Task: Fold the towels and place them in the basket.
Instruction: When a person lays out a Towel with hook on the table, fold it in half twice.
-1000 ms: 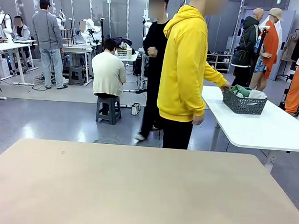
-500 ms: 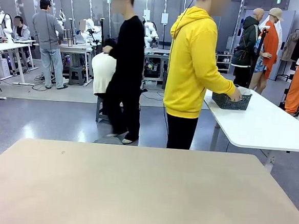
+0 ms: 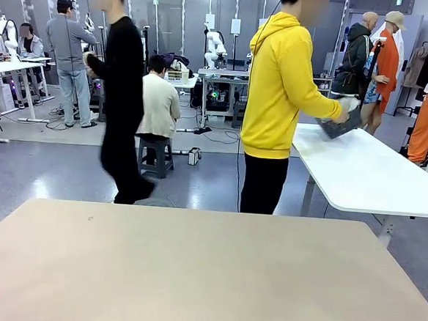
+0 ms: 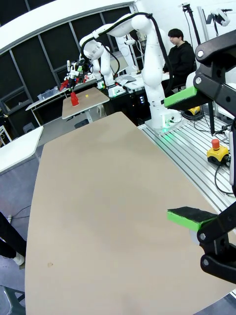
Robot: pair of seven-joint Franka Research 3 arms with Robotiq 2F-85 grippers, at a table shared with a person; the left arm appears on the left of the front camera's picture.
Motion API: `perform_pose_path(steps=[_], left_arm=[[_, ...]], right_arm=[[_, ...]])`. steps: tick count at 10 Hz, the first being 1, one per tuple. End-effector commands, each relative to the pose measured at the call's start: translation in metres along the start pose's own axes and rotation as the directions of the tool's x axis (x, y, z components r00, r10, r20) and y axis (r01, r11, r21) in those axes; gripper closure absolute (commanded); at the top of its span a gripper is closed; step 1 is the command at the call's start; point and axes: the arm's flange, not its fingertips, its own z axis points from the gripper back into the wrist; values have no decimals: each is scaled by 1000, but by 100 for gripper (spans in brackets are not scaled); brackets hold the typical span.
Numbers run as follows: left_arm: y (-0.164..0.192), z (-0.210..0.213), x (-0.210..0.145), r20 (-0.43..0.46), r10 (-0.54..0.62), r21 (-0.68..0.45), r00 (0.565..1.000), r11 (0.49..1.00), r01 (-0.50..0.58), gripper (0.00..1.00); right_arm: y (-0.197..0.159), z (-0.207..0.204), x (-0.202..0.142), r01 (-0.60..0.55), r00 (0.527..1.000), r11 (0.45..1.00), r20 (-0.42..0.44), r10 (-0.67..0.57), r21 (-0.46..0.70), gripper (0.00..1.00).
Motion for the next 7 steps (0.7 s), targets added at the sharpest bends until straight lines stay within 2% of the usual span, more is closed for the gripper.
perform_pose_path(steps=[1, 7], left_arm=[[-1, 1, -1, -1, -6, -6, 1000, 1000, 6, 0], [-1, 1, -1, -1, -6, -6, 1000, 1000, 6, 0]], right_arm=[[1, 0, 0, -3, 1000, 1000, 1, 3, 11, 0], [1, 0, 0, -3, 1000, 1000, 1, 3, 11, 0]])
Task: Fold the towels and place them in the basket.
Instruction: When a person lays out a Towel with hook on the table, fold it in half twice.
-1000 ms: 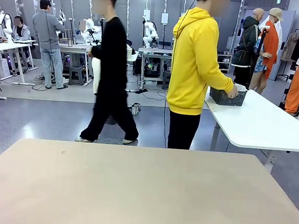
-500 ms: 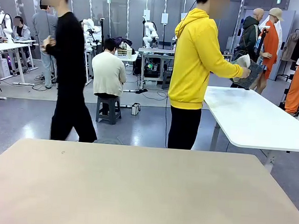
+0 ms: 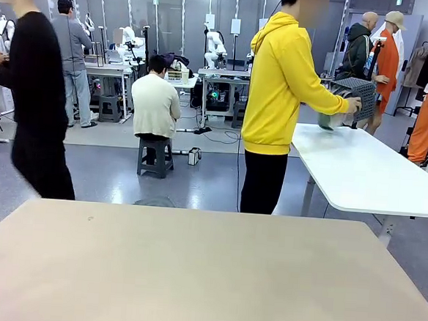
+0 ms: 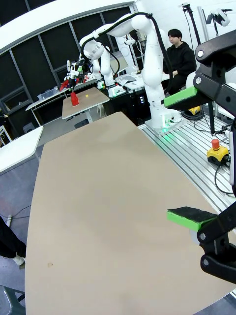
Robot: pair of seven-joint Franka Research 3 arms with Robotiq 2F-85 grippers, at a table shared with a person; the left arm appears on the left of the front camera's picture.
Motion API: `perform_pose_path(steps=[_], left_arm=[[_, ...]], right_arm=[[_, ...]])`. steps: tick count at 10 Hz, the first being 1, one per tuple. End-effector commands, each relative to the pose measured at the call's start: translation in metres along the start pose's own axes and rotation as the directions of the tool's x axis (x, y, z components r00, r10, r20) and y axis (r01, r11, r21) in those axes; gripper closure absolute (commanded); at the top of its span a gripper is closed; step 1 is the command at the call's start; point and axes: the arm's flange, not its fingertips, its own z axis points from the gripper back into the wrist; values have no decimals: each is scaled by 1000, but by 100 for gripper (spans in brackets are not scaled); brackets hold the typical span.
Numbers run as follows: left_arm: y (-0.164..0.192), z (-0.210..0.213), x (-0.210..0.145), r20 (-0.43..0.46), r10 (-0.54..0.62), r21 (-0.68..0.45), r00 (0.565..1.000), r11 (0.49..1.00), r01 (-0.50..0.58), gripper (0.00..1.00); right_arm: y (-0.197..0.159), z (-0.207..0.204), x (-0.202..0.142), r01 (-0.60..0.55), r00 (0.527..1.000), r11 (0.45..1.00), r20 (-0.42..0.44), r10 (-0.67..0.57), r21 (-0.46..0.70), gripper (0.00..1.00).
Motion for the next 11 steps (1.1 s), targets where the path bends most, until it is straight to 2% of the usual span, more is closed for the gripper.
perform_pose_path(steps=[1, 11], left_arm=[[-1, 1, -1, -1, -6, -6, 1000, 1000, 6, 0], [-1, 1, -1, -1, -6, -6, 1000, 1000, 6, 0]], right_arm=[[1, 0, 0, -3, 1000, 1000, 1, 3, 11, 0], [1, 0, 0, -3, 1000, 1000, 1, 3, 11, 0]])
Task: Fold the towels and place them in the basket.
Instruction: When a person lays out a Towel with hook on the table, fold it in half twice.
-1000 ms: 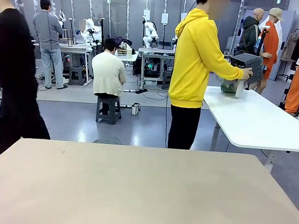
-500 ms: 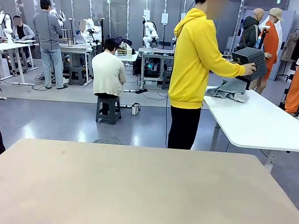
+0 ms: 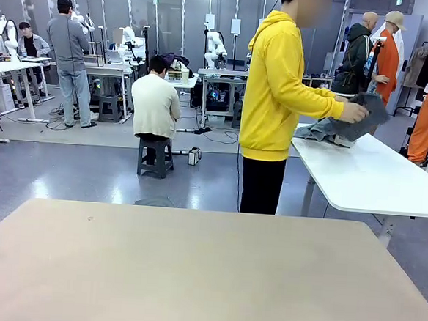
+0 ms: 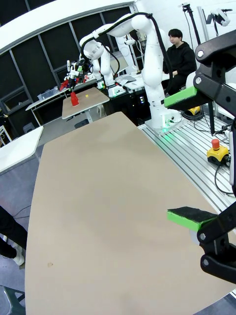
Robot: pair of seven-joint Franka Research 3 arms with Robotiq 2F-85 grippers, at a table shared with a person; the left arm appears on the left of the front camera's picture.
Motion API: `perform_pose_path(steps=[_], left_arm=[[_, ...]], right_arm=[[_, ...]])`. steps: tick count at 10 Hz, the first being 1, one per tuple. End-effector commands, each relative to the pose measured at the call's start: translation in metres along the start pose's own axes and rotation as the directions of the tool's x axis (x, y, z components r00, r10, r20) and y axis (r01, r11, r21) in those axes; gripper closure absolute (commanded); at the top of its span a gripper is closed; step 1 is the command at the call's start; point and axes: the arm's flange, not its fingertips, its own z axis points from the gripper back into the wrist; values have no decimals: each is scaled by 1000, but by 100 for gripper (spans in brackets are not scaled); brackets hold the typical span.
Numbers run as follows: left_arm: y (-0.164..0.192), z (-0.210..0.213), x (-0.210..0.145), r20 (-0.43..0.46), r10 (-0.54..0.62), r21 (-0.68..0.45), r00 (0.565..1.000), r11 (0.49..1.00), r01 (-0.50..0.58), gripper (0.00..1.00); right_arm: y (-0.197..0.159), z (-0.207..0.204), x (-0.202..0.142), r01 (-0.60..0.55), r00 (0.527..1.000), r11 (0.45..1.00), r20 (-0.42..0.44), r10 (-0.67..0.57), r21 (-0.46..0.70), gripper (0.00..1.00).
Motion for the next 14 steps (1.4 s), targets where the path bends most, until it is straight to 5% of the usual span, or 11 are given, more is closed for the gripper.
perform_pose_path(steps=[1, 14], left_arm=[[-1, 1, -1, -1, -6, -6, 1000, 1000, 6, 0], [-1, 1, -1, -1, -6, -6, 1000, 1000, 6, 0]], right_arm=[[1, 0, 0, -3, 1000, 1000, 1, 3, 11, 0], [1, 0, 0, -3, 1000, 1000, 1, 3, 11, 0]])
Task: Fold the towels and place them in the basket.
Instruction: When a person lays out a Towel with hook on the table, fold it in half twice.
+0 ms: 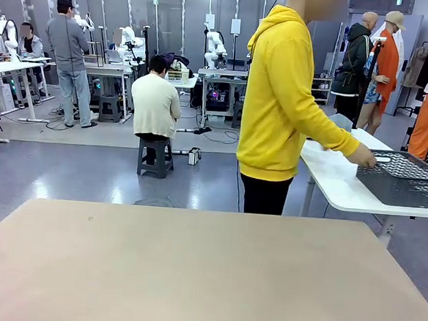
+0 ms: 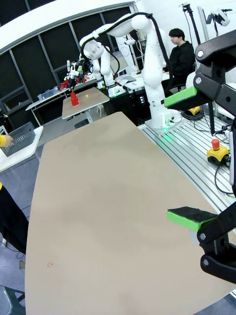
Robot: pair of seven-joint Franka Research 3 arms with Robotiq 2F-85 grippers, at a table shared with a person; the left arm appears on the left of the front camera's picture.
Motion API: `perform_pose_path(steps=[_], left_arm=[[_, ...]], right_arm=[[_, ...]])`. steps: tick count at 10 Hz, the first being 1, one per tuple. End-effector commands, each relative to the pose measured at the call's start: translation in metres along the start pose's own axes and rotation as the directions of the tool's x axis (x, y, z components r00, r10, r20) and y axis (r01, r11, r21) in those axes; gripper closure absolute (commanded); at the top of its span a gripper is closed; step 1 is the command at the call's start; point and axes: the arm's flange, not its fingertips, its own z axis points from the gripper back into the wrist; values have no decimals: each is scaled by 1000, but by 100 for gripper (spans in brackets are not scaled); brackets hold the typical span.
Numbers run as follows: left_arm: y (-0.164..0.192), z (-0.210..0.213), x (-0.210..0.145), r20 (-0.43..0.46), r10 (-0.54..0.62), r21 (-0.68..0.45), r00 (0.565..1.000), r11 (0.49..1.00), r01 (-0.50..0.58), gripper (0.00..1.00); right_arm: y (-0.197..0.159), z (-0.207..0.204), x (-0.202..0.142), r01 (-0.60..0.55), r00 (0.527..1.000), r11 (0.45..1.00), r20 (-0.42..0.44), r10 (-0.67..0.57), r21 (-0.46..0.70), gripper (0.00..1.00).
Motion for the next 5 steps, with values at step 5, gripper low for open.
perform_pose_path(steps=[5], left_arm=[[-1, 1, -1, -1, -6, -6, 1000, 1000, 6, 0]], right_arm=[[1, 0, 0, -3, 1000, 1000, 1, 3, 11, 0]])
